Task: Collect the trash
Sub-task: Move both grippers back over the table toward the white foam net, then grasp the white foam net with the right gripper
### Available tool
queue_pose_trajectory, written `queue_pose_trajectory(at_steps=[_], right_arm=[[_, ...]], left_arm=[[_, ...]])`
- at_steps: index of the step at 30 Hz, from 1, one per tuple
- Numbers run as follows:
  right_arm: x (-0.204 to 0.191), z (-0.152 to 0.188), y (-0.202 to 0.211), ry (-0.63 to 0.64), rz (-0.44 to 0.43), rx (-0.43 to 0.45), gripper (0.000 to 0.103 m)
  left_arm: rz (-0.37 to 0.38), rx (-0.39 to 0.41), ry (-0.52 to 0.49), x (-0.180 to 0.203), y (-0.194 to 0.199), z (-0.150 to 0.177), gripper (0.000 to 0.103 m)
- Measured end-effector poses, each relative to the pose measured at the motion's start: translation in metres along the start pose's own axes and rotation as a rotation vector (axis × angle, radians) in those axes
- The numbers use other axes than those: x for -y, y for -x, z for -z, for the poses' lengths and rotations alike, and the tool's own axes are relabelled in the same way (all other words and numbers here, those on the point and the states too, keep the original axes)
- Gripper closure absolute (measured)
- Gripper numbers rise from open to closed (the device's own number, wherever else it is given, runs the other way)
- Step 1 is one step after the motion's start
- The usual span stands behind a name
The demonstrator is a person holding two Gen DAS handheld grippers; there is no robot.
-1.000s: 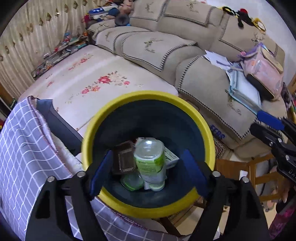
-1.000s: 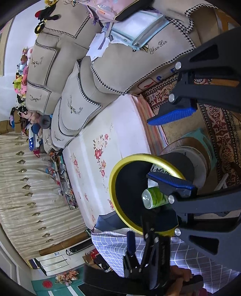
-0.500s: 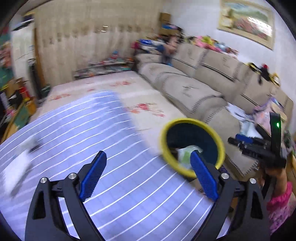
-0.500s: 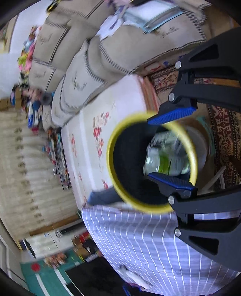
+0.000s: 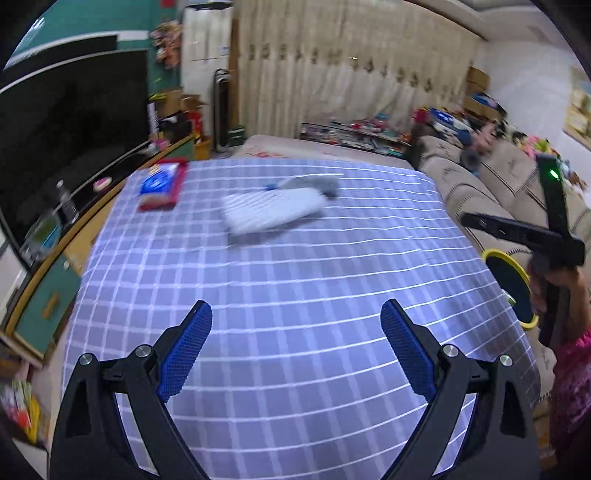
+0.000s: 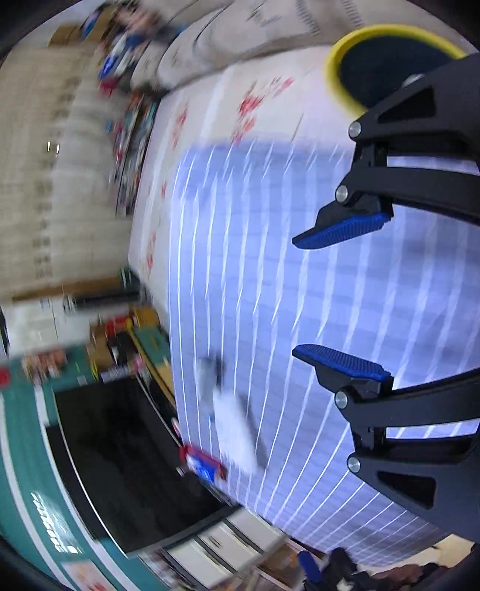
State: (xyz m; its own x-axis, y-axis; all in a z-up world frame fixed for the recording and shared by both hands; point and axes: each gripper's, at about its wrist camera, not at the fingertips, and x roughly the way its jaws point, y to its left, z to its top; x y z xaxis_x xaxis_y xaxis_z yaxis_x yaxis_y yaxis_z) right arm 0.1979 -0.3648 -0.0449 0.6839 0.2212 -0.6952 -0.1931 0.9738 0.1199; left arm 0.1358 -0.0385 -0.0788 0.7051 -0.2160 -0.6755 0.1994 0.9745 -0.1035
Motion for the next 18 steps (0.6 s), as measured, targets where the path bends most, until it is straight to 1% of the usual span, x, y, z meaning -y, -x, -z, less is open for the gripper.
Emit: queue_pose_trajectory(at_steps=[2,4,7,9,14,18], right_arm=[[-0.030,-0.014,-0.024,0.029,-0.058,-0.028,0.052],[-0.056,-0.026,-0.047,0.050,-0.108,-0.050,0.052],[-0.092,-0.040,-0.079,0.082,-0.144,-0.073,0.052],[-0.105,-0.050,-0.101,0.080,-0.151,-0.087,0.052],[-0.119,-0.069,-0.136,0.069,-0.129,-0.107,0.052],[-0.124,-0.074,-0.161,0.051,-0.122,-0.164,0.052]], left_arm=[[-0.005,-0.005,0.032,-0.017,0.003,0.006,0.012],[-0.003,-0.007,0.046,-0.019,0.002,0.009,0.012],[-0.015,0.000,0.049,-0.021,0.003,0.011,0.012],[-0.015,0.005,0.051,-0.024,0.006,0.013,0.012],[-0.029,0.010,0.029,-0.027,0.008,0.015,0.012],[-0.024,0.006,0.030,-0.028,0.008,0.016,0.012]])
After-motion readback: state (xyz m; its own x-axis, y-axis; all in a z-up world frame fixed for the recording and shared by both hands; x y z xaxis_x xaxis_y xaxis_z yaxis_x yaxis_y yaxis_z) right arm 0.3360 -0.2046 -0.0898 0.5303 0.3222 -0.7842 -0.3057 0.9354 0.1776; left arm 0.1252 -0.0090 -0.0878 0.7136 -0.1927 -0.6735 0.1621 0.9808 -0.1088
